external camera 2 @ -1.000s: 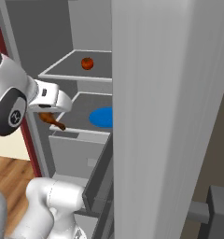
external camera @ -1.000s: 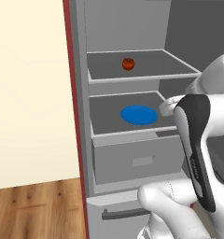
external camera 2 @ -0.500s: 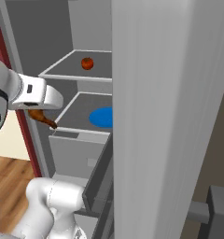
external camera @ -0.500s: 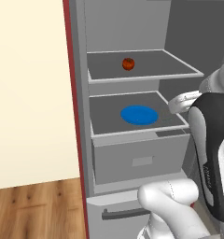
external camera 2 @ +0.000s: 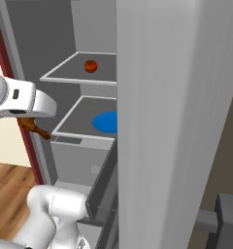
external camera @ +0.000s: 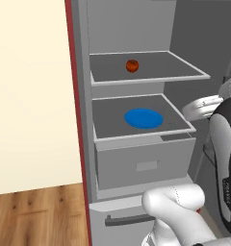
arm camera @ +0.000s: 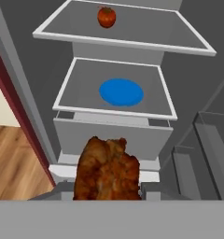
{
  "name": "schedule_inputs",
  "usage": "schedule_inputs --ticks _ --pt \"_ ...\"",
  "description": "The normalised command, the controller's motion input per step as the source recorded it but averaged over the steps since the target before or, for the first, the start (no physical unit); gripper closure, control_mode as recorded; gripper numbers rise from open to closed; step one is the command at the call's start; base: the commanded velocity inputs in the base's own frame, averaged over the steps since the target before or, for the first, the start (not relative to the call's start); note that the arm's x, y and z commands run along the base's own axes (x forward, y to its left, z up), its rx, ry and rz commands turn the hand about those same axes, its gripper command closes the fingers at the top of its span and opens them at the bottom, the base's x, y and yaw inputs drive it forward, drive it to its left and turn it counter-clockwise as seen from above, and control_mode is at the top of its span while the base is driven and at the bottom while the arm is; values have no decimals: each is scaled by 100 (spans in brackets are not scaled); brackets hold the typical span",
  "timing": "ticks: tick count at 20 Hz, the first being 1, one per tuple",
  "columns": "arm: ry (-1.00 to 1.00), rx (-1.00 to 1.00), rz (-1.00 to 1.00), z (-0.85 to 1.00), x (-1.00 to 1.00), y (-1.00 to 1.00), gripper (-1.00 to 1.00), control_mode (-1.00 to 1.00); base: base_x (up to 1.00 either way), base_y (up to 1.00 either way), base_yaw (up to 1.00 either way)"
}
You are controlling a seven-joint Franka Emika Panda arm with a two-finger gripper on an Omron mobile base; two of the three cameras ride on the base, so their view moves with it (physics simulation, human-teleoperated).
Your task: Transport the chicken drumstick from the fridge to the microwave and turn on the microwave.
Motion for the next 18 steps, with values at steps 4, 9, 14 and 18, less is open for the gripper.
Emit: schedule_inputs --ticks 4,9,14,18 --pt "0 0 0 0 -4 0 100 -100 0 0 0" --pt "0 0 0 0 0 0 100 -100 0 0 0" --pt "0 0 0 0 -2 0 100 100 -14 0 0" --pt "0 0 0 0 0 0 100 100 -52 1 0"
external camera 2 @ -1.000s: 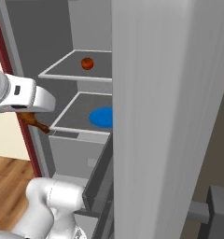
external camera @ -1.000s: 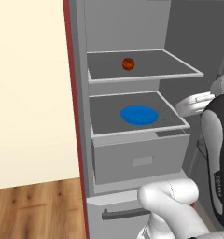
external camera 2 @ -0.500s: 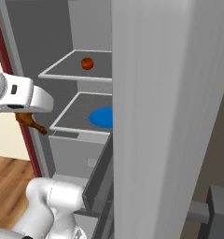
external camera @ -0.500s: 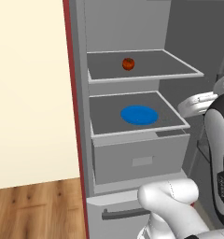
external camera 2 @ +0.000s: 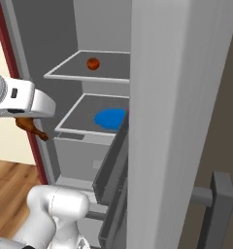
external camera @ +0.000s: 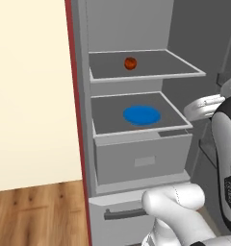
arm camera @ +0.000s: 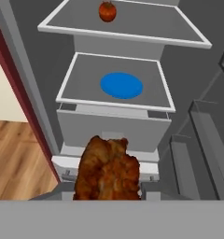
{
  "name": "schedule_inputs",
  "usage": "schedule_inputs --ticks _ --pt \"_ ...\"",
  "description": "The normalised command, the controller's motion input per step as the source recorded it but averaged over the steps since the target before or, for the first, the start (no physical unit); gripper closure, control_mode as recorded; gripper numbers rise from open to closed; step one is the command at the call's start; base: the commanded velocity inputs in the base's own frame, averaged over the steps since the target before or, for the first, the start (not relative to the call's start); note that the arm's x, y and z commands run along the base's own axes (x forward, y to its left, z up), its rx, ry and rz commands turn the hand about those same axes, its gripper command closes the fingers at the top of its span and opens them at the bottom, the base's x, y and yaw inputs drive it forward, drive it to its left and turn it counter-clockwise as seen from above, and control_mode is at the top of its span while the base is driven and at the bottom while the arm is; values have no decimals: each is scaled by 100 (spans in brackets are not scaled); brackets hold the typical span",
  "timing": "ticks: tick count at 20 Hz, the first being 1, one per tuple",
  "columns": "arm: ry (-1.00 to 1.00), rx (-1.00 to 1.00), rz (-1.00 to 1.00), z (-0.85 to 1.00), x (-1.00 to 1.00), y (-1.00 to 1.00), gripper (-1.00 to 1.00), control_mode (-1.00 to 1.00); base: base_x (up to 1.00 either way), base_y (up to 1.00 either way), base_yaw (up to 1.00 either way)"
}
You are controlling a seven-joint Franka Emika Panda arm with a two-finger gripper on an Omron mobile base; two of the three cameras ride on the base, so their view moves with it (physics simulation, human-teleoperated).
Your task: Transport the chicken drumstick from the fridge to the microwave and turn on the microwave.
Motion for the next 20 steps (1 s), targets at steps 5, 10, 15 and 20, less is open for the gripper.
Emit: schedule_inputs --ticks 5,10,15,20 --pt "0 0 0 0 0 0 100 100 -60 14 0" --pt "0 0 0 0 0 0 100 100 -40 49 13" --pt "0 0 0 0 0 0 100 100 -16 76 32" --pt "0 0 0 0 0 0 100 100 -4 76 34"
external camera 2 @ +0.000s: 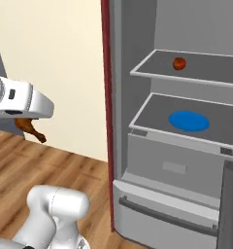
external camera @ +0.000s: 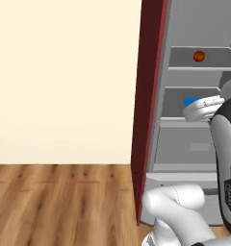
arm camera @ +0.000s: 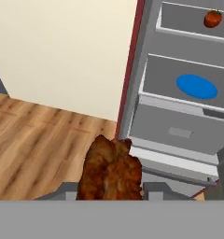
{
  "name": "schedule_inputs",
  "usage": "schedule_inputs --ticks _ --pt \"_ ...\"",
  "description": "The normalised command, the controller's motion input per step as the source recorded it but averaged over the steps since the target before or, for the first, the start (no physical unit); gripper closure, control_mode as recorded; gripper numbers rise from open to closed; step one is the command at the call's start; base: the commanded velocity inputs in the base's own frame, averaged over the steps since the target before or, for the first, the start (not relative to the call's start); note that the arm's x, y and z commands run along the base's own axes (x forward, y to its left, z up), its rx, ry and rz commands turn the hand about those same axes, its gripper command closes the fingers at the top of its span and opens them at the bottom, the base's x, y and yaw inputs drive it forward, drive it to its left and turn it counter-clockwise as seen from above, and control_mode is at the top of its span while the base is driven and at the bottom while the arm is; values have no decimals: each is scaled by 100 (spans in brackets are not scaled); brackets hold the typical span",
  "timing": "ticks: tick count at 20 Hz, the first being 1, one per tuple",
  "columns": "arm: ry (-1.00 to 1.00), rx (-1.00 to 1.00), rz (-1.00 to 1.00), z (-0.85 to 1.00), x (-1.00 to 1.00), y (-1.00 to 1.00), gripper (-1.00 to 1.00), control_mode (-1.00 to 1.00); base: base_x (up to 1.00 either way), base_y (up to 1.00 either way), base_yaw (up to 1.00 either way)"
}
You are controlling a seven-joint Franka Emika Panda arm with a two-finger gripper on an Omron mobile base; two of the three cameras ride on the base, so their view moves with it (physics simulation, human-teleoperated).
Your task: Transport the chicken drumstick from the fridge to the microwave and turn on the microwave.
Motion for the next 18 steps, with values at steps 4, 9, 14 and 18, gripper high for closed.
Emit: schedule_inputs --ticks 4,9,14,18 --pt "0 0 0 0 0 0 100 100 0 45 31" --pt "0 0 0 0 0 0 100 100 6 36 26" --pt "0 0 0 0 0 0 100 100 40 63 17" --pt "0 0 0 0 0 0 100 100 51 62 13"
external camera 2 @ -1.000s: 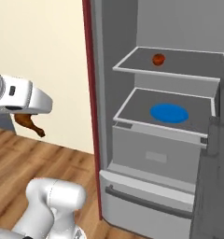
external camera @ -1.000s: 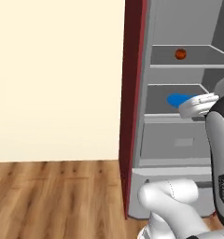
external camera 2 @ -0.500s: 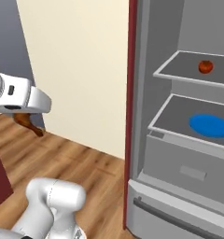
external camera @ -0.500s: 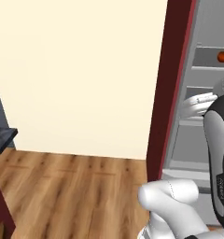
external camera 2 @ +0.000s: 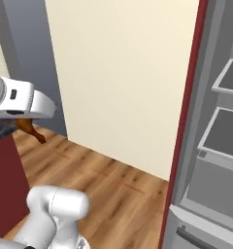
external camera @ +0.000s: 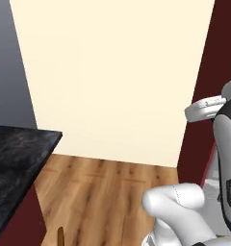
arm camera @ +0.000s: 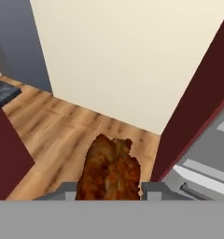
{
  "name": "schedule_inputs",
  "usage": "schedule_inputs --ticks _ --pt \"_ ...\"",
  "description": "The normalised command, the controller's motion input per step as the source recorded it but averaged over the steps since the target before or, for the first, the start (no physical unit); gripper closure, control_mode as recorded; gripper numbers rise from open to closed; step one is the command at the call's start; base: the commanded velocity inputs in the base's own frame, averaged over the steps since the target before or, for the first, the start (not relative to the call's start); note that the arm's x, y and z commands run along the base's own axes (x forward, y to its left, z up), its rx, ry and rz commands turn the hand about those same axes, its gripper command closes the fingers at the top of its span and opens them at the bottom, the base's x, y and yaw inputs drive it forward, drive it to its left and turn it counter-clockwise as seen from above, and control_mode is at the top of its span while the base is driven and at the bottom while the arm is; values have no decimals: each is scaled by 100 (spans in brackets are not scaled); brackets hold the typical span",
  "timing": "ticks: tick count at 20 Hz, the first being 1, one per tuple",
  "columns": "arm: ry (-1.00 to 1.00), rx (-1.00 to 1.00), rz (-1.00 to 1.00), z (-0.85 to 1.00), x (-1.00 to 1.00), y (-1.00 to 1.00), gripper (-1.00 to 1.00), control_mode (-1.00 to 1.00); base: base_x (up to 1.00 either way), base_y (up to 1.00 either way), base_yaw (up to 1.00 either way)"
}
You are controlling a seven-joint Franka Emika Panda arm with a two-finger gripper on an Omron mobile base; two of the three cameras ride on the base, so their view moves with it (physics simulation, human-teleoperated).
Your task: Transport the chicken drumstick from the fridge to the microwave and turn on the microwave.
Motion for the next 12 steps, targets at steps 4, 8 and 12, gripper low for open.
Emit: schedule_inputs --ticks 4,8,12 --pt "0 0 0 0 0 0 100 100 68 47 14" --pt "0 0 0 0 0 0 100 100 79 1 9" --pt "0 0 0 0 0 0 100 100 79 0 9"
